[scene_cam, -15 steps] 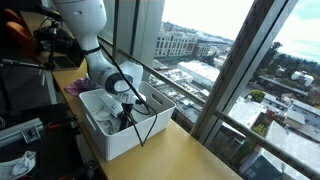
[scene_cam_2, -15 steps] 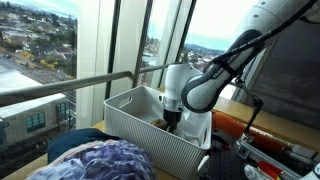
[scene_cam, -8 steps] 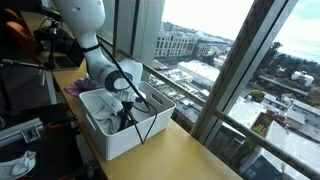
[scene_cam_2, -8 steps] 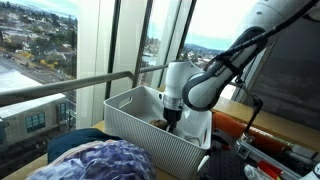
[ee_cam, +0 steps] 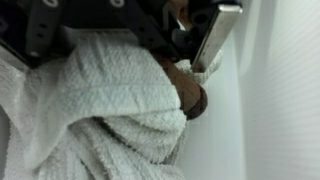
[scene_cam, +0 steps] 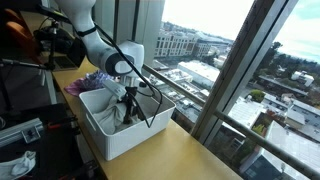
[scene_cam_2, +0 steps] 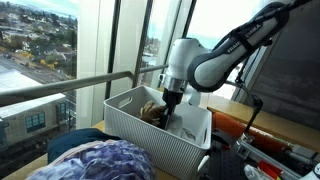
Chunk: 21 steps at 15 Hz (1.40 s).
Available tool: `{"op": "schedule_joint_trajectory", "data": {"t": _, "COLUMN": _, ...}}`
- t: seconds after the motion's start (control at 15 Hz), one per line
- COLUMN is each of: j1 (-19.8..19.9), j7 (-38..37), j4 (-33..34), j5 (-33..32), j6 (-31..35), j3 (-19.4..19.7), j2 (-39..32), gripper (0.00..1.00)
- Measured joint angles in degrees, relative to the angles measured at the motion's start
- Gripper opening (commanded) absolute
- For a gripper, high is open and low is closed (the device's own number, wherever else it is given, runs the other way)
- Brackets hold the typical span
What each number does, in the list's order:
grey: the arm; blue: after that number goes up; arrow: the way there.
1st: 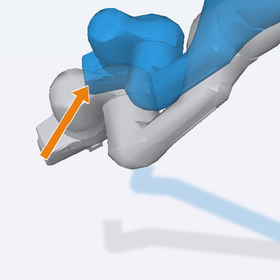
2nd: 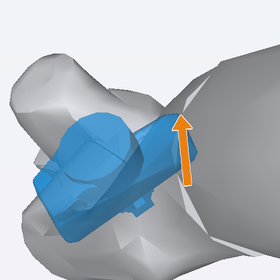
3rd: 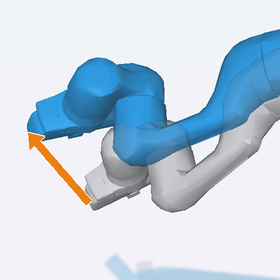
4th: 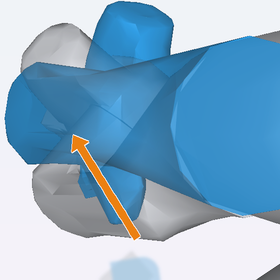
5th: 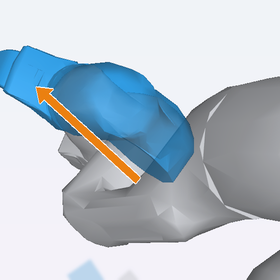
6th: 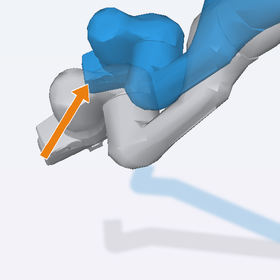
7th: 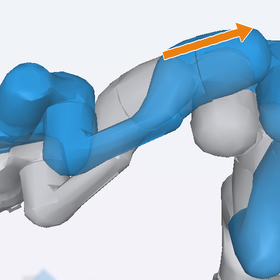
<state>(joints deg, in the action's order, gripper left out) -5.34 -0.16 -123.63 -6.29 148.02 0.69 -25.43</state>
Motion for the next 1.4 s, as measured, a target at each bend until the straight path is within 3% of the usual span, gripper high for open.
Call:
{"op": "schedule_joint_trajectory", "data": {"t": 0.53, "j1": -0.31, "j7": -0.46, "j4": 1.1, "j5": -0.73, "j6": -6.96, "j3": -0.57, "j2": 12.87, "gripper": 0.04}}
{"op": "schedule_joint_trajectory", "data": {"t": 0.87, "j1": -3.06, "j7": -4.06, "j4": 6.18, "j5": -3.04, "j6": -14.12, "j3": -3.75, "j2": 20.25, "gripper": 0.04}}
{"op": "schedule_joint_trajectory", "data": {"t": 1.13, "j1": -6.64, "j7": -7.81, "j4": 12.41, "j5": -4.06, "j6": -18.65, "j3": -8.44, "j2": 21.48, "gripper": 0.04}}
{"op": "schedule_joint_trajectory", "data": {"t": 1.4, "j1": -10.82, "j7": -11.78, "j4": 18.69, "j5": -6.02, "j6": -19.9, "j3": -12.5, "j2": 17.34, "gripper": 0.04}}
